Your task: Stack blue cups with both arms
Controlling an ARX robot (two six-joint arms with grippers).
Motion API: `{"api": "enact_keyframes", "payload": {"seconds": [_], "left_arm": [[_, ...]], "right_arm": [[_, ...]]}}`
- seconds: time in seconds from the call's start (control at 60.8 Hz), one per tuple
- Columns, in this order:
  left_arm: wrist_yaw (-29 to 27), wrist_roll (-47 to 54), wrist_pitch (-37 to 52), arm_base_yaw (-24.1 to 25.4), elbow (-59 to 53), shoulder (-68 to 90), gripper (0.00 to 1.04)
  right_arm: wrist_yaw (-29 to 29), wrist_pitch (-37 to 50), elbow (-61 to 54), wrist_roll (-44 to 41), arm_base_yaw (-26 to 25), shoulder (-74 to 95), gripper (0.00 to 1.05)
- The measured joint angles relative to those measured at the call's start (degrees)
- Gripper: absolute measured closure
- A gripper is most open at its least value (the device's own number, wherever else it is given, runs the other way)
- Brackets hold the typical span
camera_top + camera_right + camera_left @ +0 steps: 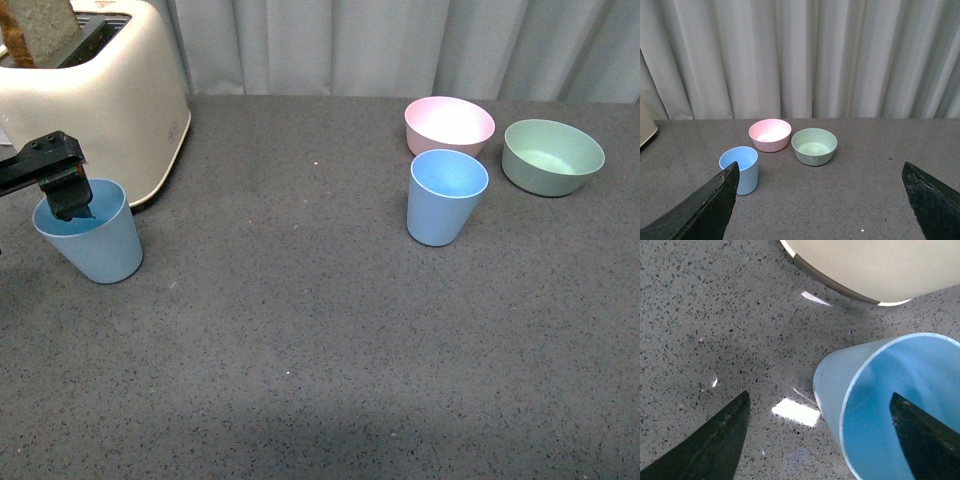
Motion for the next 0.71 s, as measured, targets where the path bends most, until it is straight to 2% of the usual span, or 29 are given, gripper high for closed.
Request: {"api": "enact_keyframes", "payload": {"seconds": [0.049,0.247,0.51,0.708], "left_arm": [[0.20,-0.17,-1.22,0.00,0.28,0.00,0.31],[2.01,-0.44,-3.74,0.04,0.87,0.00,0.60],[1.68,-0.22,-6.45,-0.20,1.81,0.00,1.01],[0.07,0.57,-9.42,-4.50,3.93,-1.42,1.01]], "right_arm": [[0.00,0.00,0.00,0.00,0.00,0.00,0.10],[0.00,-0.02,0.00,0.00,0.00,0.00,0.10],[0.00,0.00,0.00,0.00,0.00,0.00,0.10],[0.00,0.00,0.00,0.00,0.00,0.00,0.10]]}}
